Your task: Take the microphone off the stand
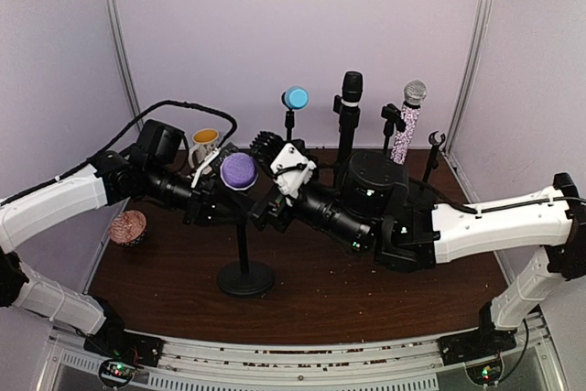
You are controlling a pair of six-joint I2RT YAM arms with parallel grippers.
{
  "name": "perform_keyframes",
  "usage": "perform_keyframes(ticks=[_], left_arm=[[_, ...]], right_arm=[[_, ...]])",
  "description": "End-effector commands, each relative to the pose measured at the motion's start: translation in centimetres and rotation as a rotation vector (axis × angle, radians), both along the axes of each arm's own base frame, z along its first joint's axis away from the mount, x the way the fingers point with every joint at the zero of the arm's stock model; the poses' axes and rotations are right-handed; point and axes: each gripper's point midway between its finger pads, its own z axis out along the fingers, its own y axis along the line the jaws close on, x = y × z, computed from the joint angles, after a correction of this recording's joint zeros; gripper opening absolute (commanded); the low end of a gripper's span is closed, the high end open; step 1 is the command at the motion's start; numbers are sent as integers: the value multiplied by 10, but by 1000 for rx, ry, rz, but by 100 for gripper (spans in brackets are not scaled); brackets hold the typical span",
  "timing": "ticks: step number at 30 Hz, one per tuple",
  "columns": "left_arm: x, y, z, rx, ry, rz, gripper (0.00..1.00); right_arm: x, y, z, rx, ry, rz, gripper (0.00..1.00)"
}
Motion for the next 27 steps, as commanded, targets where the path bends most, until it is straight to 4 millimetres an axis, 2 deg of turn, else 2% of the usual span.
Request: perform_keyframes(ticks=[1, 9, 13, 19, 24, 27], left_arm=[[-12, -2, 43, -114, -57, -67, 0], [-17, -2, 45, -122, -13, -77, 0], [-19, -1, 47, -125, 8, -76, 0], [-16, 0, 38, -101, 91, -58, 0], [3, 5, 28, -82, 160, 4, 0], [17, 9, 25, -79, 175, 55, 0]], right_arm=[[5, -1, 28, 76, -42, -16, 84], [7, 9, 32, 61, -82, -30, 81], [8, 13, 32, 51, -121, -69, 73], [8, 1, 44, 65, -184, -151, 56], [5, -14, 59, 88, -212, -176, 44], [-1, -25, 74, 120, -217, -171, 39]])
